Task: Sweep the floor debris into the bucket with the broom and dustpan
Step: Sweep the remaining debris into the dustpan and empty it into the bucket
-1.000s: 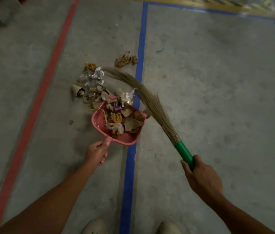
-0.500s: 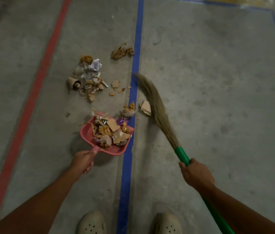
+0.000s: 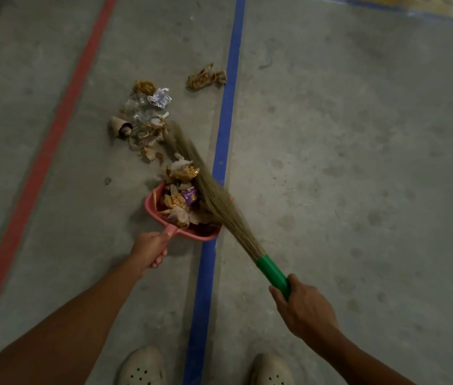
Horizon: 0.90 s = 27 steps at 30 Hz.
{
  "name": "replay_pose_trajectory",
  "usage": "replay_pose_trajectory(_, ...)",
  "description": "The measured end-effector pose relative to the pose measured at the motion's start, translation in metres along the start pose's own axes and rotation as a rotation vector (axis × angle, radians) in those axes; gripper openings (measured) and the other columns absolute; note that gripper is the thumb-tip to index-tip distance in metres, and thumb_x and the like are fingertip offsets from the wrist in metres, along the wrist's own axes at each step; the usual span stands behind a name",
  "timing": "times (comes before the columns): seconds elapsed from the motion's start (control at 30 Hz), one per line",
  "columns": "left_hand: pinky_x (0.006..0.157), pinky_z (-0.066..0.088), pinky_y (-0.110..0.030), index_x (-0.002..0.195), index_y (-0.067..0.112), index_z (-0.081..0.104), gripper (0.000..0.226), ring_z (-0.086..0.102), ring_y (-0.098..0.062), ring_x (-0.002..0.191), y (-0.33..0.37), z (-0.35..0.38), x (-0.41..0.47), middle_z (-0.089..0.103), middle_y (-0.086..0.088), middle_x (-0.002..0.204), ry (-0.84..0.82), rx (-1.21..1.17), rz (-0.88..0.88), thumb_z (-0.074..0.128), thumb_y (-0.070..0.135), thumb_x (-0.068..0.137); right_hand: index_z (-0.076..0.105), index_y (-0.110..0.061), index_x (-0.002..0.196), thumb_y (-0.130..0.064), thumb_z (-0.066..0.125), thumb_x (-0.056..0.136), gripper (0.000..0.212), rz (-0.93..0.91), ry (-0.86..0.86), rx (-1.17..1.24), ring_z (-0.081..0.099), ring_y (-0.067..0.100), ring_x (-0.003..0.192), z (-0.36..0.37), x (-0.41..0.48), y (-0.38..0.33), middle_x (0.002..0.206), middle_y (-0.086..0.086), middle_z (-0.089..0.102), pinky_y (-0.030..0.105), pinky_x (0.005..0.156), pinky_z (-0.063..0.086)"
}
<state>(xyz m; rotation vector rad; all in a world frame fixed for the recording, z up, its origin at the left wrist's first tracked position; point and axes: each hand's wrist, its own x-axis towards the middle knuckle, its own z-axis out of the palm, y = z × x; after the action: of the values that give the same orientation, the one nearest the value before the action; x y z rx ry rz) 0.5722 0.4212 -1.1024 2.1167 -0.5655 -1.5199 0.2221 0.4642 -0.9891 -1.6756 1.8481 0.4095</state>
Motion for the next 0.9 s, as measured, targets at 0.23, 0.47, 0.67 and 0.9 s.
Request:
replay_pose_trajectory(0.23,0.032,0.027,-0.019,0.096,0.019,0.066,0.015,0.039,-0.011,0.033,0.003,-0.002,-0.002,0.057,-0.001,0.051,-0.001,-0.161,0.013,0.054,0.027,0.098,0.045,-0.03,0.098,-0.063,0.039,0.095,0.034,-0.036,0.057,-0.014,0.058,0.009,0.056,-0.017,-0.004,0.003,0.071,-0.005,0.059,0.028,0.053,0.056)
replay_pose_trajectory(0.47,0.032,0.027,-0.017,0.104,0.02,0.066,0.017,0.038,-0.011,0.033,0.043,-0.022,-0.019,0.056,-0.001,0.054,0.029,-0.282,0.055,0.053,0.029,0.098,0.041,-0.029,0.09,-0.067,0.038,0.093,0.038,-0.043,0.189,-0.001,0.055,0.008,0.05,-0.057,0.006,-0.021,0.063,-0.006,0.056,0.026,0.044,0.046)
replay_pose_trajectory(0.67,0.032,0.025,-0.014,0.093,0.013,0.066,0.018,0.036,-0.011,0.03,0.084,-0.054,-0.046,0.053,-0.003,0.05,0.105,-0.338,0.069,0.057,0.027,0.098,0.039,-0.03,0.086,-0.067,0.038,0.093,0.038,-0.096,0.226,-0.025,0.051,0.004,0.047,-0.112,0.029,-0.065,0.062,-0.009,0.054,0.019,0.037,0.029)
replay_pose_trajectory(0.9,0.033,0.022,-0.012,0.087,0.013,0.062,0.017,0.033,-0.011,0.027,0.083,-0.132,-0.053,0.051,-0.006,0.051,0.211,-0.339,0.061,0.053,0.02,0.1,0.042,-0.025,0.086,-0.067,0.038,0.093,0.043,-0.126,0.283,-0.045,0.058,0.021,0.057,-0.16,0.095,-0.136,0.068,0.002,0.058,0.03,0.049,0.048)
